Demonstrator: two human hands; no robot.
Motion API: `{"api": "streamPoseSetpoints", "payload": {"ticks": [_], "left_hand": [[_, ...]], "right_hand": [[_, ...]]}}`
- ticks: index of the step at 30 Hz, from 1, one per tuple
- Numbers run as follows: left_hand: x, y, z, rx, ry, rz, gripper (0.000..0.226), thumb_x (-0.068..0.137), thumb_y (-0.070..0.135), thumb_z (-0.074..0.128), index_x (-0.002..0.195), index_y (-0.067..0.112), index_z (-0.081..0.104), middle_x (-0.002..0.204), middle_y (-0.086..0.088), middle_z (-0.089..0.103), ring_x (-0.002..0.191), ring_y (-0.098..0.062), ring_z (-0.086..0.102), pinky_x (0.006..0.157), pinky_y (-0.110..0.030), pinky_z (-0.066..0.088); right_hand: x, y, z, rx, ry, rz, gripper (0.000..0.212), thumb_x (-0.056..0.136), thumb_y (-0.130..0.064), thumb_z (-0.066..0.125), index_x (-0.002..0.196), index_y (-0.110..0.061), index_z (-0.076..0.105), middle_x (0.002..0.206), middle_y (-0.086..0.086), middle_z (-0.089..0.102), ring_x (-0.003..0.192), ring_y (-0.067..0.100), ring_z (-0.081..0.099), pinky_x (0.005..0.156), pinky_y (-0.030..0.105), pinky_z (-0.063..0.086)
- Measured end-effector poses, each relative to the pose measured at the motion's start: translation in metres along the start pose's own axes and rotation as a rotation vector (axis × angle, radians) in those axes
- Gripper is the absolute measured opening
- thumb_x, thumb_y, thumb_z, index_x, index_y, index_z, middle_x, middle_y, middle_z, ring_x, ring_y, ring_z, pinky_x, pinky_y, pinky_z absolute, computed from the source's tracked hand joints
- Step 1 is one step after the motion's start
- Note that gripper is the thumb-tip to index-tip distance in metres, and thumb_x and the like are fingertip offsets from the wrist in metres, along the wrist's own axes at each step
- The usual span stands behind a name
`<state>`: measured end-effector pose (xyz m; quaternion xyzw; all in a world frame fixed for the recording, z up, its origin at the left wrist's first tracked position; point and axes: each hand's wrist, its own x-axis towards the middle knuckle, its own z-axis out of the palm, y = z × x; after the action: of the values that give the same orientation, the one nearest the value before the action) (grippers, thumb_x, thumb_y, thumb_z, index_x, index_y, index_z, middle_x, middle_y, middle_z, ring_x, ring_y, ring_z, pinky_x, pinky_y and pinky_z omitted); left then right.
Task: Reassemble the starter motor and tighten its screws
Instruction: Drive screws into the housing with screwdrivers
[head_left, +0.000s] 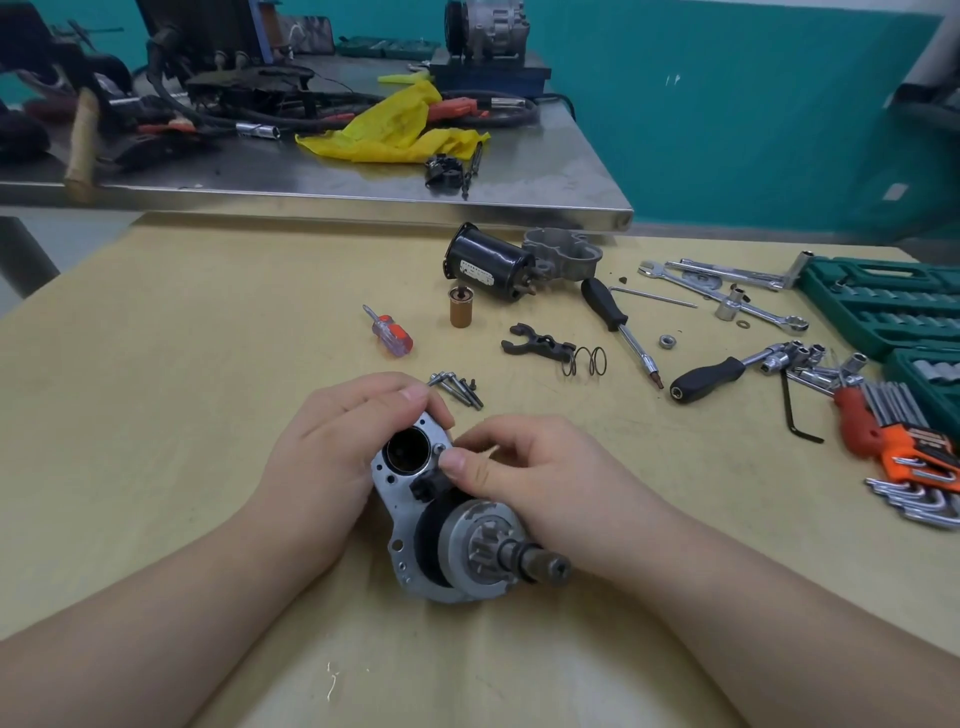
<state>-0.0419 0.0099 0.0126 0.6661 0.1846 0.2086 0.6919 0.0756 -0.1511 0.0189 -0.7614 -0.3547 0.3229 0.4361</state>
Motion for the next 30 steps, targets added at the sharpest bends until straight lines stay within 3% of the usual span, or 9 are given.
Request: {"api": "streamPoseSetpoints", "payload": {"ticks": [3,13,17,30], "left_hand": [[0.001,-0.002,0.0,0.006,0.002,-0.002,0.029,0.092,0.03,0.062,0.086,0.004,0.073,0.084,-0.029,0.066,0.066,-0.027,0.063,0.052,-0.027,0.051],[0.006,0.001,0.001,0.099,0.081,0.009,0.028,0.102,0.019,0.059,0.083,0.006,0.074,0.087,-0.026,0.067,0.062,-0.015,0.061,0.051,-0.016,0.047],[0.005,0.003,0.002,0.098,0.082,-0.004,0.029,0.102,0.017,0.058,0.082,0.005,0.074,0.074,-0.012,0.066,0.061,-0.015,0.059,0.05,-0.015,0.045],[0.005,0.004,0.002,0.141,0.077,0.013,0.031,0.104,0.017,0.057,0.081,0.007,0.075,0.074,-0.009,0.066,0.061,-0.013,0.059,0.051,-0.016,0.045]], "right_hand": [[0.005,0.005,-0.009,-0.177,0.119,-0.105,0.031,0.09,-0.064,0.07,0.104,-0.036,0.075,0.078,-0.01,0.074,0.065,0.006,0.068,0.069,0.038,0.058],[0.014,0.015,-0.009,-0.067,0.103,-0.177,0.014,0.093,-0.044,0.079,0.092,-0.03,0.076,0.079,0.007,0.074,0.078,0.032,0.07,0.074,0.051,0.06],[0.015,0.016,-0.007,-0.032,0.098,-0.188,0.016,0.091,-0.045,0.078,0.092,-0.029,0.076,0.086,0.016,0.074,0.084,0.041,0.068,0.08,0.057,0.058],[0.016,0.016,-0.007,-0.028,0.081,-0.19,0.015,0.097,-0.037,0.078,0.087,-0.025,0.077,0.082,0.006,0.075,0.083,0.034,0.068,0.079,0.052,0.058]]}}
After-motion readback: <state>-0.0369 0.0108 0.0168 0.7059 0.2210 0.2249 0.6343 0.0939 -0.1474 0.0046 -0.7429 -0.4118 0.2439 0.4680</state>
